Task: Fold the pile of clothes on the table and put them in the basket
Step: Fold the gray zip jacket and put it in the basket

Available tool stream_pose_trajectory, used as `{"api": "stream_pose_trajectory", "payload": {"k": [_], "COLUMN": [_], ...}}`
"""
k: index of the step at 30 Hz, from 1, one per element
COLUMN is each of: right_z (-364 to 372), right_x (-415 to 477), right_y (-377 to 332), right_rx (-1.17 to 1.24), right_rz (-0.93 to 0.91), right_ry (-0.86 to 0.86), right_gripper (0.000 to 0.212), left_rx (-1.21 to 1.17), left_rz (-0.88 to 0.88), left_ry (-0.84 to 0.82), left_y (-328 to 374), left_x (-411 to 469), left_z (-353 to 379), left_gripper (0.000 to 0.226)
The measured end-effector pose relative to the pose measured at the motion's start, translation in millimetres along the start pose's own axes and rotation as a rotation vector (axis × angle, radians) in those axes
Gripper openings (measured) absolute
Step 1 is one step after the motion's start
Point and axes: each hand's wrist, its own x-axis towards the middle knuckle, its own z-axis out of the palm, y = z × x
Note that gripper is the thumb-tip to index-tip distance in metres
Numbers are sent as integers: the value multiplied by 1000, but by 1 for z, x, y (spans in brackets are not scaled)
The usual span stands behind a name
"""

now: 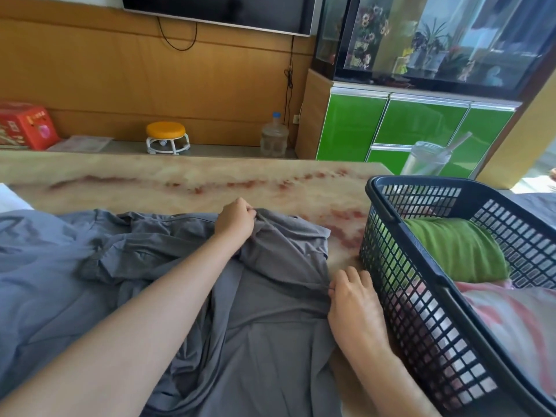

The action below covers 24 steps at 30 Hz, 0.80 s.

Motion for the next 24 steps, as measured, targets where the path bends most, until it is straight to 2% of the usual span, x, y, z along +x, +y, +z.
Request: {"api": "stream_pose_trajectory", "payload": {"k": [3,5,8,10,12,17,21,24], "right_z": [3,3,2,6,6,5,8,2], "right_x": [-2,0,6,10,11,2,4,8], "right_y": [1,1,-5,-8,-8,1,6,5], "right_rx": [54,137,154,183,202,203,242,218], "right_rz": [28,-14,-54,-31,-13,-5,36,30], "right_ry": [-35,-4,-13,-23,-9,1,-38,13], "right_gripper": [24,23,36,29,21,22,20,30], "left_rx": [187,253,392,433,404,302,215,-160], "left_rz": [11,134,355,492,545,559,436,262], "left_ry": [-107,-77,-15,-90,-136,-126,-150,-81], "left_y": [3,11,24,31,38,53,63,74], "left_x": [8,5,1,3,6,11,15,18], "left_z": [9,17,27,38,51,76,93,96], "left_gripper": [18,24,48,50,45,37,27,19]}}
